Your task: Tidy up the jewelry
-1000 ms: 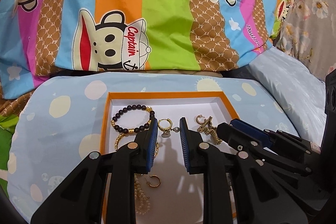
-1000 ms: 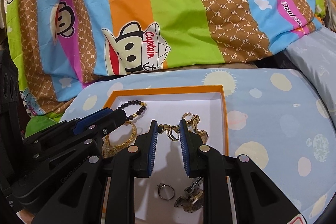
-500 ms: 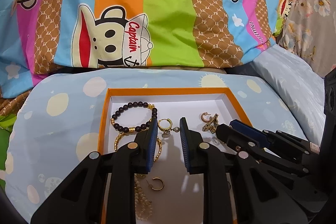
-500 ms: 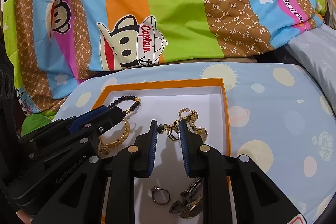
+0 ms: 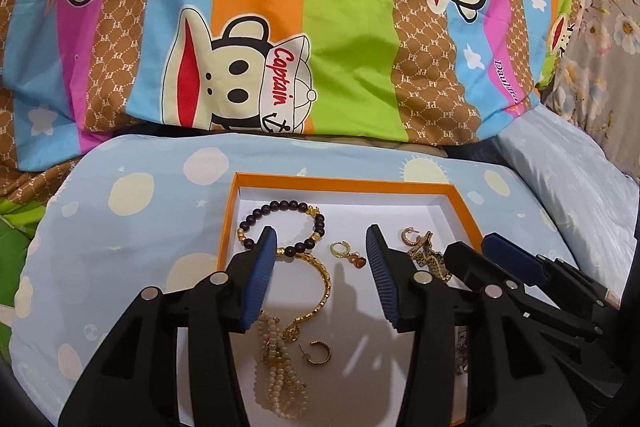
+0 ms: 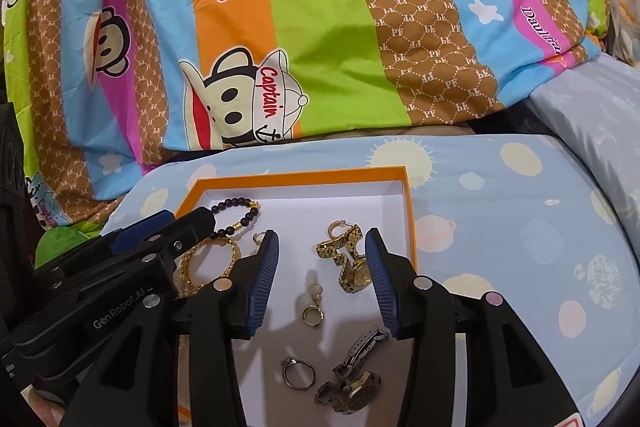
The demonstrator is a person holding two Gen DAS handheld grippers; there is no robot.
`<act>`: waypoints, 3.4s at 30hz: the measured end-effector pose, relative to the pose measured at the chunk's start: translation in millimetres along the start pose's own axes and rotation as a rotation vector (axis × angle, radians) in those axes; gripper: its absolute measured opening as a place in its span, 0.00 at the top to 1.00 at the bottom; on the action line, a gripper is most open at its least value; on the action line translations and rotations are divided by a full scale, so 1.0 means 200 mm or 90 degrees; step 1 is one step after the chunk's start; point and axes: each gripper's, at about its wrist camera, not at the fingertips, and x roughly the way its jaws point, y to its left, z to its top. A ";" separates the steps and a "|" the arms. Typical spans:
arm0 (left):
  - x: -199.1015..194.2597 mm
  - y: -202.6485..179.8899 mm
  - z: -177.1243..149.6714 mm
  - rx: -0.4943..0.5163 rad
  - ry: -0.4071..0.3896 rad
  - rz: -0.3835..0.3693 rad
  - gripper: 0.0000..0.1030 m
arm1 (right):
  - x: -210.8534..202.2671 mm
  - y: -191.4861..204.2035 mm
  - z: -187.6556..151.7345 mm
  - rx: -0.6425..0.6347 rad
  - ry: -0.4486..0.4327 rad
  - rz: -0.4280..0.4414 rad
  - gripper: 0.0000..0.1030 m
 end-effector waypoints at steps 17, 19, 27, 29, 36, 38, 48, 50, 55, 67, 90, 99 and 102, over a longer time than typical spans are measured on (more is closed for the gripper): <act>-0.26 -0.08 -0.15 0.026 -0.024 0.032 0.57 | -0.29 0.06 -0.15 -0.012 -0.033 -0.031 0.49; -0.28 -0.08 -0.18 0.031 -0.024 0.043 0.57 | -0.31 0.07 -0.19 -0.020 -0.032 -0.041 0.48; -0.33 -0.07 -0.33 0.031 -0.014 0.072 0.57 | -0.37 0.11 -0.35 -0.042 -0.033 -0.057 0.48; -0.36 -0.07 -0.36 0.026 -0.018 0.075 0.57 | -0.39 0.12 -0.38 -0.045 -0.035 -0.058 0.48; -0.43 -0.08 -0.47 0.032 -0.039 0.106 0.57 | -0.46 0.14 -0.49 -0.045 -0.044 -0.065 0.47; -0.44 -0.09 -0.50 0.030 -0.040 0.112 0.57 | -0.47 0.13 -0.51 -0.044 -0.044 -0.066 0.46; -0.43 -0.08 -0.52 0.026 -0.045 0.144 0.53 | -0.48 0.15 -0.52 -0.056 -0.056 -0.085 0.45; -0.44 -0.09 -0.52 0.027 -0.048 0.148 0.53 | -0.47 0.15 -0.52 -0.055 -0.053 -0.089 0.44; -0.42 -0.10 -0.52 0.033 -0.044 0.159 0.53 | -0.46 0.15 -0.52 -0.054 -0.046 -0.105 0.44; -0.44 -0.10 -0.52 0.035 -0.051 0.181 0.51 | -0.46 0.16 -0.52 -0.063 -0.049 -0.124 0.44; -0.46 -0.11 -0.52 0.033 -0.065 0.206 0.43 | -0.48 0.17 -0.52 -0.066 -0.059 -0.134 0.44; -0.47 -0.11 -0.52 0.034 -0.067 0.210 0.41 | -0.48 0.17 -0.52 -0.066 -0.059 -0.134 0.44; -0.47 -0.11 -0.52 0.035 -0.069 0.213 0.41 | -0.48 0.16 -0.52 -0.065 -0.059 -0.135 0.44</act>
